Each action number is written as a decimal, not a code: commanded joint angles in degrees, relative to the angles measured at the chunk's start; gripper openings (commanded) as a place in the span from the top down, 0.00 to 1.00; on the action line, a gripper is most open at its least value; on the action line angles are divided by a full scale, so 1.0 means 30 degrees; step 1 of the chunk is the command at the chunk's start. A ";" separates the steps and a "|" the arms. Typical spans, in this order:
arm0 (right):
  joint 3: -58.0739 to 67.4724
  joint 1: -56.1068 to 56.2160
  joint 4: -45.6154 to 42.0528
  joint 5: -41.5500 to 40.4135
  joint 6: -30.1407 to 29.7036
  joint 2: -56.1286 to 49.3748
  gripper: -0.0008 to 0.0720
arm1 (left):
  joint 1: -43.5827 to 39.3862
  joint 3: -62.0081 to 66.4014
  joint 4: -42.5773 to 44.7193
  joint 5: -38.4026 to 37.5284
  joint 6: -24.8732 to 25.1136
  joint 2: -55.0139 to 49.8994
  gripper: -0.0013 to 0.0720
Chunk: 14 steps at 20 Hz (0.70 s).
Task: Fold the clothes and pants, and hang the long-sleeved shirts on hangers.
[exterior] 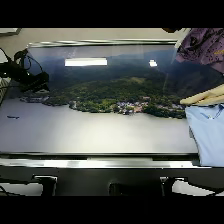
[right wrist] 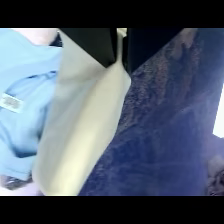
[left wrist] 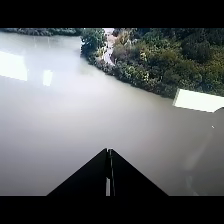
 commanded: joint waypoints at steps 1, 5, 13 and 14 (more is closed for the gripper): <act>0.0007 -0.0015 -0.1974 -0.2062 0.0255 0.0503 0.95 | -0.0015 0.0007 -0.0015 -0.0044 0.0015 0.0000 0.96; 0.0007 -0.0015 -0.2987 -0.4918 -0.0925 0.0532 0.95 | -0.0007 0.0007 -0.0007 -0.0044 0.0022 0.0000 0.96; -0.4918 0.0000 -0.7235 -0.5952 -0.4656 0.1923 0.95 | -0.0007 0.0007 -0.0007 -0.0197 0.0015 0.0000 0.96; -0.6360 -0.0022 -0.7322 -0.5370 -0.4619 0.2484 0.95 | -0.0007 0.0007 -0.0007 -0.0240 0.0015 0.0000 0.96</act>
